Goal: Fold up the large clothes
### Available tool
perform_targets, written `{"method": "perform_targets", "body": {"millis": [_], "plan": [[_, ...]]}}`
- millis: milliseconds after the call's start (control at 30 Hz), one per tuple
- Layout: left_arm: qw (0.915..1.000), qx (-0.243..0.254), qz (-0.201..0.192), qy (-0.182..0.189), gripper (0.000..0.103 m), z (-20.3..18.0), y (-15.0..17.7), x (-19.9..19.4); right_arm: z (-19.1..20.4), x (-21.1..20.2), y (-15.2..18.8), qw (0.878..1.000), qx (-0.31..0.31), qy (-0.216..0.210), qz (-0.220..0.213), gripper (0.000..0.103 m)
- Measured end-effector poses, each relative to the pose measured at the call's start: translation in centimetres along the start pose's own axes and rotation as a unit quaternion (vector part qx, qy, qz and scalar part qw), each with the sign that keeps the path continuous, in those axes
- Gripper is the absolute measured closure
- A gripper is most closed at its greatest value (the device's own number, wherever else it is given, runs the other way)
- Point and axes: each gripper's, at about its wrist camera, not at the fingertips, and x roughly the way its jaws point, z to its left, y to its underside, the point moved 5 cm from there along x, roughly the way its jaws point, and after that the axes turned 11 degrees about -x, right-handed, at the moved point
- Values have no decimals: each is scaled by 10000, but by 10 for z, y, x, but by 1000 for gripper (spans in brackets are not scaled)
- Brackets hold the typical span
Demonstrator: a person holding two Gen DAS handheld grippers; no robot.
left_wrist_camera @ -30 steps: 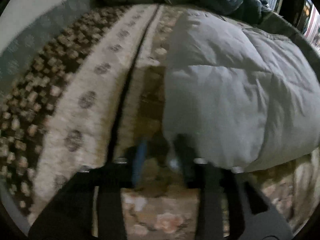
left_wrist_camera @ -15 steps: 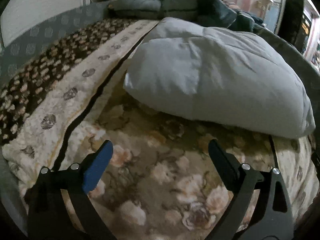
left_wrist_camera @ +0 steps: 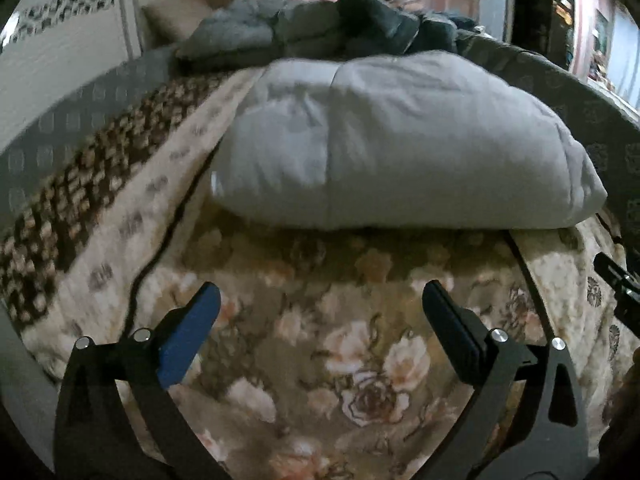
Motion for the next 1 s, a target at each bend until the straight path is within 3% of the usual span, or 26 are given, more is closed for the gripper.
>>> {"method": "perform_targets", "body": {"millis": [167, 367, 633, 833, 1000], "plan": [[9985, -165, 202, 482, 3, -29, -30, -11, -6, -24, -10, 10000, 66, 11, -57, 9], [9986, 133, 241, 455, 3, -48, -48, -47, -16, -48, -38, 9998, 97, 115, -103, 2], [9966, -411, 37, 718, 3, -35, -93, -78, -19, -72, -75, 9998, 152, 4, -104, 2], [9987, -157, -470, 127, 3, -33, -114, -106, -13, -87, -97, 9997, 57, -117, -192, 2], [9957, 45, -920, -131, 3, -40, -126, -133, -10, -95, -106, 9997, 16, -181, -191, 2]]}}
